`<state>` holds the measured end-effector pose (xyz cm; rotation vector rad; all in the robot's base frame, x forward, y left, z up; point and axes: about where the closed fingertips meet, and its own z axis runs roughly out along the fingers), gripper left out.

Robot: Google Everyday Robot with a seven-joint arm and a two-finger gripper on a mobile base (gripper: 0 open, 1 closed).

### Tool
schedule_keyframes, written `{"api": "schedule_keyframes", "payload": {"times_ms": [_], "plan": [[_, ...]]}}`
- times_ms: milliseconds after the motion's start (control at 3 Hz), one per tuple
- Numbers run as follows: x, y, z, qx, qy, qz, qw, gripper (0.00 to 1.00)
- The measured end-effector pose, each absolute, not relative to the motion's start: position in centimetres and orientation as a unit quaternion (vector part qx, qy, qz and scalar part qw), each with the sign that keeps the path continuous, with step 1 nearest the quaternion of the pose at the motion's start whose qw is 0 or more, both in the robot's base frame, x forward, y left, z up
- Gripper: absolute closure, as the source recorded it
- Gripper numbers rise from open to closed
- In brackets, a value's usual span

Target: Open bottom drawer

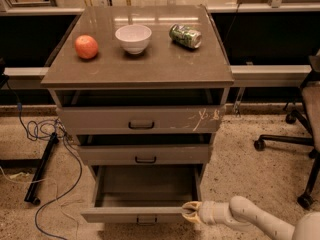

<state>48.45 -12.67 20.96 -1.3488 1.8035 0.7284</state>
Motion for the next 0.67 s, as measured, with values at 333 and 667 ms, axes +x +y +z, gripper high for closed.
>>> {"api": "schedule_keyframes", "payload": {"times_ms": [333, 667], "plan": [[48.45, -12.66, 20.96, -0.528, 0.705, 0.285, 0.378, 0.50], [48.45, -12.66, 20.96, -0.528, 0.705, 0.285, 0.378, 0.27]]}}
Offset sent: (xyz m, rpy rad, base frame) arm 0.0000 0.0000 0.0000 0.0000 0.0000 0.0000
